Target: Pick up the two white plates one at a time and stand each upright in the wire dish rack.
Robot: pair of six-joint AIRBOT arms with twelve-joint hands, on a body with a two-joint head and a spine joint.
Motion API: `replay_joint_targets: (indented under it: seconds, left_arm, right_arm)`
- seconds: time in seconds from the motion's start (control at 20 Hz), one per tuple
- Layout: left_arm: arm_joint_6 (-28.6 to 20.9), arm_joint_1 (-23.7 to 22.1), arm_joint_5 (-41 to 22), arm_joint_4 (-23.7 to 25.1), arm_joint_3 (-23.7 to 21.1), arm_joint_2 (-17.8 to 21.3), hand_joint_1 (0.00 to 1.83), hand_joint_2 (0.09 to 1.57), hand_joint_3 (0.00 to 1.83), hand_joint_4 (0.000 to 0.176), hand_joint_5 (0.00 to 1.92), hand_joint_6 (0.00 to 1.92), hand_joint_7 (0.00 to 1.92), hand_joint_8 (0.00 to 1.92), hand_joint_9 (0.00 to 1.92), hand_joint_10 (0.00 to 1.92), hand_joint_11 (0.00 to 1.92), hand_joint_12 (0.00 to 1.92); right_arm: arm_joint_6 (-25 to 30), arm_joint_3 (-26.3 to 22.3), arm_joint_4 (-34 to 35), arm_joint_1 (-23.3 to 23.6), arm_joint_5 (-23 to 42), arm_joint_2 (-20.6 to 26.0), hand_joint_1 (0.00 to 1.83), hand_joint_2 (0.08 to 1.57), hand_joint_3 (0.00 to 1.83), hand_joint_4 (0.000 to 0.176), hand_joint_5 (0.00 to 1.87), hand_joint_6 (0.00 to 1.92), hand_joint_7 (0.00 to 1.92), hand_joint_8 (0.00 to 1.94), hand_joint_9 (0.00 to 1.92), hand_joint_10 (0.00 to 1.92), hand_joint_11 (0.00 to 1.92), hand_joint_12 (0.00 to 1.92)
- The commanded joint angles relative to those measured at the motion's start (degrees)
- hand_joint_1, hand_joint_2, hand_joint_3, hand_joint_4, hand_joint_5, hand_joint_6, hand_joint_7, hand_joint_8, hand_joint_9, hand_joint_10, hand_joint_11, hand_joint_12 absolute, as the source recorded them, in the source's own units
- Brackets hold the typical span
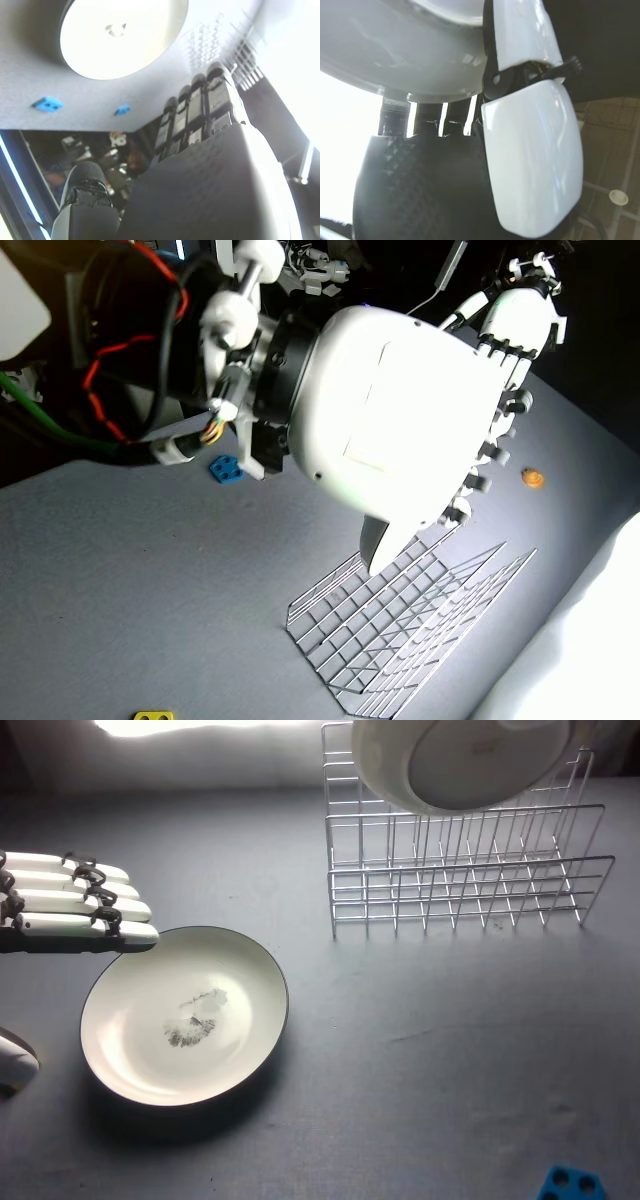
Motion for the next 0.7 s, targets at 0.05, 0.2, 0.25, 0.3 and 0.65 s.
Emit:
replay_joint_targets:
  seconds: [0.05, 0.2, 0.25, 0.3, 0.65]
  left_arm:
    - [-0.1, -0.7, -1.2, -2.9, -0.1, -0.1, 0.0, 1.12, 0.0, 0.0, 0.0, 0.0, 0.0, 0.0, 0.0, 0.0, 0.0, 0.0]
    - [0.0, -0.7, 0.2, -2.3, -0.2, -0.5, 0.0, 1.11, 0.0, 0.0, 0.0, 0.0, 0.0, 0.0, 0.0, 0.0, 0.0, 0.0]
    - [0.2, -0.7, 0.8, -2.3, -0.4, -0.7, 0.0, 1.11, 0.0, 0.0, 0.0, 0.0, 0.0, 0.0, 0.0, 0.0, 0.0, 0.0]
    - [0.3, -0.7, 1.5, -2.1, -0.5, -0.9, 0.0, 1.11, 0.0, 0.0, 0.0, 0.0, 0.0, 0.0, 0.0, 0.0, 0.0, 0.0]
    - [0.3, -3.1, 2.3, 1.7, -1.4, -2.0, 0.0, 1.11, 0.0, 0.0, 0.0, 0.0, 0.0, 0.0, 0.0, 0.0, 0.0, 0.0]
  right_arm:
    - [1.3, 0.8, 1.9, 0.7, 8.4, 0.0, 1.5, 1.05, 0.0, 0.0, 1.02, 0.84, 1.13, 0.63, 1.11, 0.73, 0.89, 1.44]
    - [1.3, 1.6, 2.3, 0.6, 8.4, -0.2, 1.5, 1.05, 0.0, 0.0, 1.02, 0.84, 1.12, 0.65, 1.08, 0.76, 0.89, 1.44]
    - [1.3, 1.9, 2.3, 0.6, 8.6, -0.2, 1.5, 1.06, 0.0, 0.0, 1.0, 0.87, 1.12, 0.66, 1.08, 0.77, 0.88, 1.46]
    - [1.3, 2.1, 2.4, 0.6, 8.7, -0.2, 1.5, 1.05, 0.0, 0.0, 1.01, 0.84, 1.11, 0.68, 1.09, 0.77, 0.86, 1.47]
    - [1.2, 3.7, 4.6, -0.8, 9.3, -0.5, 1.5, 1.05, 0.0, 0.0, 1.04, 0.79, 1.14, 0.63, 1.09, 0.77, 0.88, 1.45]
